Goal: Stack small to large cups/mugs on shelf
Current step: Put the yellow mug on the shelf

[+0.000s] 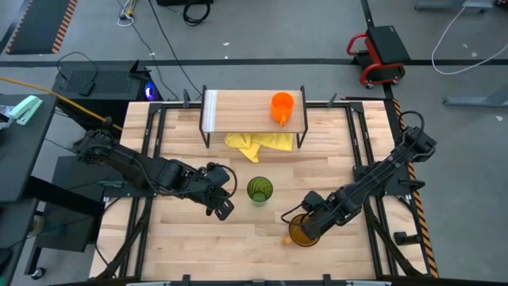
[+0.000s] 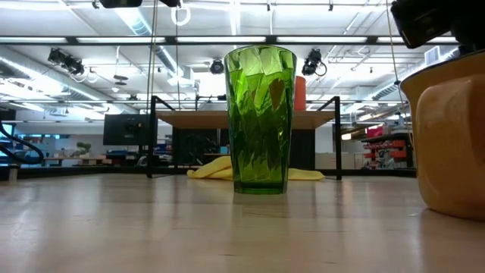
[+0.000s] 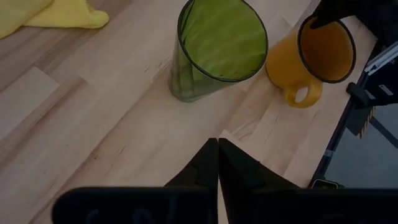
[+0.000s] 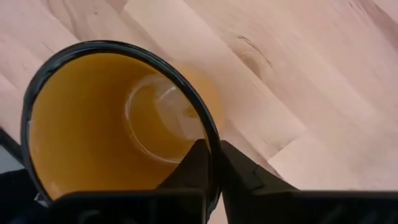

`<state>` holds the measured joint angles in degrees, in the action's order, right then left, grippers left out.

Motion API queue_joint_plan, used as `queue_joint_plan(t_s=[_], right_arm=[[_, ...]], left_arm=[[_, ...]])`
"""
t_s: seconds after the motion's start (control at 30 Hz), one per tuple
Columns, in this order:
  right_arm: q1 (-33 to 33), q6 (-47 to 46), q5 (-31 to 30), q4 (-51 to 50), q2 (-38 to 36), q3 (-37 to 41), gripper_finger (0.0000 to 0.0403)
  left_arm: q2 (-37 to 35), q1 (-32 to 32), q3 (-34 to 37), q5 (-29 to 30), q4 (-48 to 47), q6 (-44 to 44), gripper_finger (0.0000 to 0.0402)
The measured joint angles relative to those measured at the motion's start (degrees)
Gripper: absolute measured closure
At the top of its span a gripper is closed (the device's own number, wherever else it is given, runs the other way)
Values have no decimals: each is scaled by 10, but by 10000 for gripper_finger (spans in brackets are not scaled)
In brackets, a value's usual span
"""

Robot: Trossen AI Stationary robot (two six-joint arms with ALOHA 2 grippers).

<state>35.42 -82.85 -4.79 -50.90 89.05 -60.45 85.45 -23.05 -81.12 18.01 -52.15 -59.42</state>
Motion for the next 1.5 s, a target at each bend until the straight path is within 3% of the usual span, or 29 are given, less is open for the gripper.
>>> queue_joint_plan(t_s=[0.33,1.1,1.5], right_arm=[[-27,42,10,-31,2,-21,380],[-176,380,35,-62,-2,-56,389],[-184,468,96,-80,-2,-67,389]], left_arm=[[0,0,0,9,0,0,377],[0,-18,0,11,-2,1,378],[0,-20,0,11,-3,16,385]])
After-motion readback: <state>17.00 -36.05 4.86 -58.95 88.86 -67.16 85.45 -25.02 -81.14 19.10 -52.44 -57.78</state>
